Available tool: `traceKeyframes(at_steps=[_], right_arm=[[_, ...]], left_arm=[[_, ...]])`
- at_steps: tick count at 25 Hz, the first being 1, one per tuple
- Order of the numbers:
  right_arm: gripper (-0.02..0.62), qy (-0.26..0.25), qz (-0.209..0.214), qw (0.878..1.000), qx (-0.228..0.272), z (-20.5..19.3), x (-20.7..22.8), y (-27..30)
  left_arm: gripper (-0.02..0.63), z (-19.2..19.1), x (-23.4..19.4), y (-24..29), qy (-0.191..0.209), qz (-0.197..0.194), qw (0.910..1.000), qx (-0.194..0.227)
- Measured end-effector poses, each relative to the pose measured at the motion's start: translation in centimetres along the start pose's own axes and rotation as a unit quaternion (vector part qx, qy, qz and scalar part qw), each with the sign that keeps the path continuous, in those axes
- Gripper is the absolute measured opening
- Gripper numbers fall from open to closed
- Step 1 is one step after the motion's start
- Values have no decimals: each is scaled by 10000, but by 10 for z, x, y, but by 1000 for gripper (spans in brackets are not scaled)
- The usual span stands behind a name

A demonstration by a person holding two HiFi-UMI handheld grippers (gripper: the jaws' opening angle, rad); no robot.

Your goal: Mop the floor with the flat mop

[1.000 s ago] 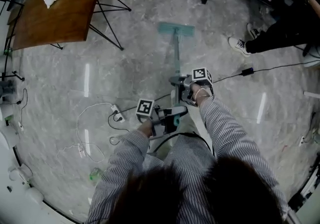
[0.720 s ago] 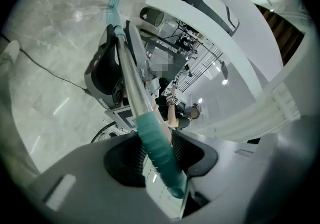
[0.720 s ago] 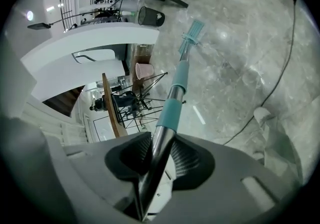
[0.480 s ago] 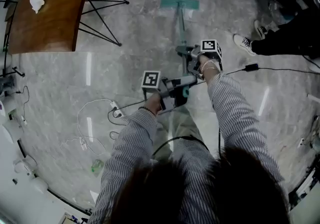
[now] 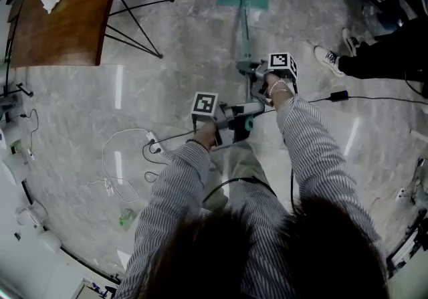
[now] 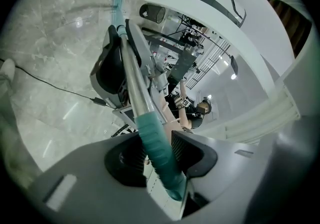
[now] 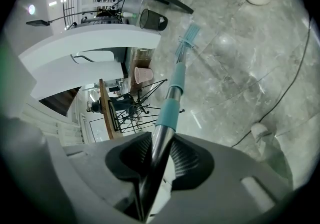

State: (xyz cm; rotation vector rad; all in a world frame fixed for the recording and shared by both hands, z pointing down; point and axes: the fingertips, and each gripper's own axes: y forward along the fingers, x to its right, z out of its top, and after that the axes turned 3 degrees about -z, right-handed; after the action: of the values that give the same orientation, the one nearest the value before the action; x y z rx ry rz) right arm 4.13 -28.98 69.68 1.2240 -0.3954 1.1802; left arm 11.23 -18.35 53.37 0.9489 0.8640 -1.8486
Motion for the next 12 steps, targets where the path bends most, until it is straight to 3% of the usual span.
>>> traceKeyframes(at_steps=[6,12], right_arm=[[114,3,-25,10000,-13,-14,12,-1],[112,-11,-63,10000,-55,-56,29,-1]], left_arm=[[141,-15,-8,-6,-53,93,9999,-4],[132,-50,-23,-31,-99,127,9999,59]])
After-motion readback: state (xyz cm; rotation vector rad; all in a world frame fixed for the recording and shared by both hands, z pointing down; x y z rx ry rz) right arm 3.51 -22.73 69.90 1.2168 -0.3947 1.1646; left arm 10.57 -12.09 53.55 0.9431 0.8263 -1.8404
